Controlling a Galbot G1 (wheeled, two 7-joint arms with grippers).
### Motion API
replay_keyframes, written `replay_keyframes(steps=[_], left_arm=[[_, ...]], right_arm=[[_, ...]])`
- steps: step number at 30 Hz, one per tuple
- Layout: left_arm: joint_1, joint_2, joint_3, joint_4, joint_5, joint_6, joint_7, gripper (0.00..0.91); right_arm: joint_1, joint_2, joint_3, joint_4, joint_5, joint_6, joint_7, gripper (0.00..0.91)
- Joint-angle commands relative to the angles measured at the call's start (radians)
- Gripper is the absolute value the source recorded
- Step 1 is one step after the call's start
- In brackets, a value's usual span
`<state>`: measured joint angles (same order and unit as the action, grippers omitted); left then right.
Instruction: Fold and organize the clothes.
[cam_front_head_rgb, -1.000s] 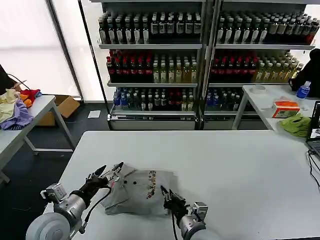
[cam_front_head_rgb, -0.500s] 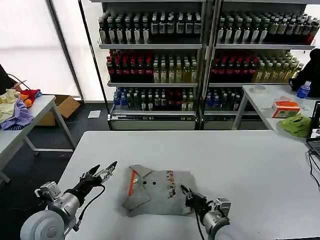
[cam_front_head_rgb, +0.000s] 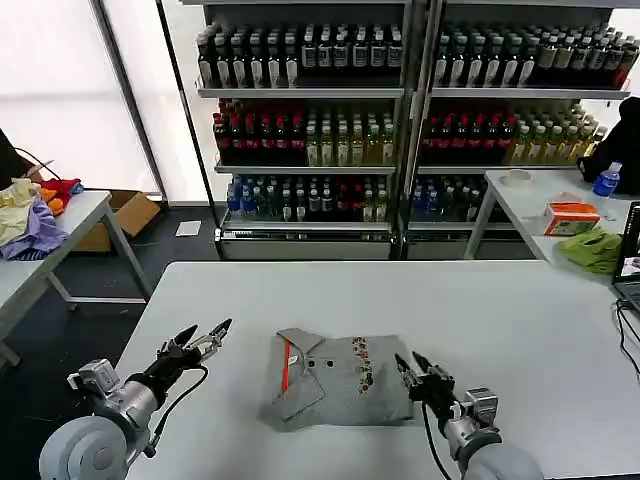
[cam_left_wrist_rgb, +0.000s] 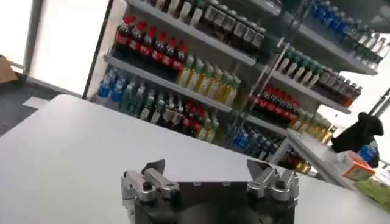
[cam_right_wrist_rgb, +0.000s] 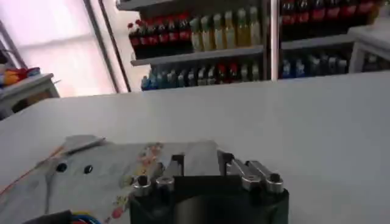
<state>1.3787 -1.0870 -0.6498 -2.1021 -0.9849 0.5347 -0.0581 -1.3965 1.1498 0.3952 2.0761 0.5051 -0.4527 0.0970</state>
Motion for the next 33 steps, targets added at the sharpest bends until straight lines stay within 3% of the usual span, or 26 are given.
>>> replay_keyframes(steps=[1, 4, 7, 9, 13, 19, 25, 30, 33], left_arm=[[0.025, 0.021, -0.019, 0.001, 0.002, -0.008, 0.026, 0.907], [0.02, 0.018, -0.016, 0.009, 0.005, -0.008, 0.037, 0.907], [0.035, 0.016, -0.017, 0.004, 0.038, -0.021, 0.06, 0.907], [0.047, 0.018, -0.019, 0.003, 0.059, -0.027, 0.07, 0.907], [0.056, 0.017, -0.025, 0.013, 0.066, -0.028, 0.073, 0.907], [0.044, -0.007, 0.003, 0.033, 0.084, -0.03, 0.071, 0.907], [0.049, -0.018, 0.012, 0.023, 0.067, -0.035, 0.067, 0.907], [0.05, -0.011, 0.002, 0.024, 0.068, -0.036, 0.066, 0.907], [0.044, -0.005, -0.002, 0.016, 0.071, -0.042, 0.067, 0.907]], right_arm=[[0.062, 0.005, -0.069, 0.05, -0.191, 0.071, -0.04, 0.907], [0.114, 0.07, -0.204, -0.012, -0.23, 0.088, -0.034, 0.907], [0.124, 0.105, -0.266, -0.079, -0.296, 0.121, -0.096, 0.907], [0.124, 0.116, -0.286, -0.119, -0.343, 0.129, -0.09, 0.907], [0.09, 0.12, -0.254, -0.158, -0.357, 0.13, 0.004, 0.907], [0.012, 0.09, -0.228, -0.15, -0.316, 0.133, 0.02, 0.907], [-0.037, 0.087, -0.215, -0.143, -0.249, 0.023, 0.074, 0.907], [-0.029, 0.072, -0.169, -0.001, -0.238, 0.137, 0.081, 0.907], [-0.023, 0.027, -0.007, 0.13, -0.165, 0.216, 0.035, 0.907]])
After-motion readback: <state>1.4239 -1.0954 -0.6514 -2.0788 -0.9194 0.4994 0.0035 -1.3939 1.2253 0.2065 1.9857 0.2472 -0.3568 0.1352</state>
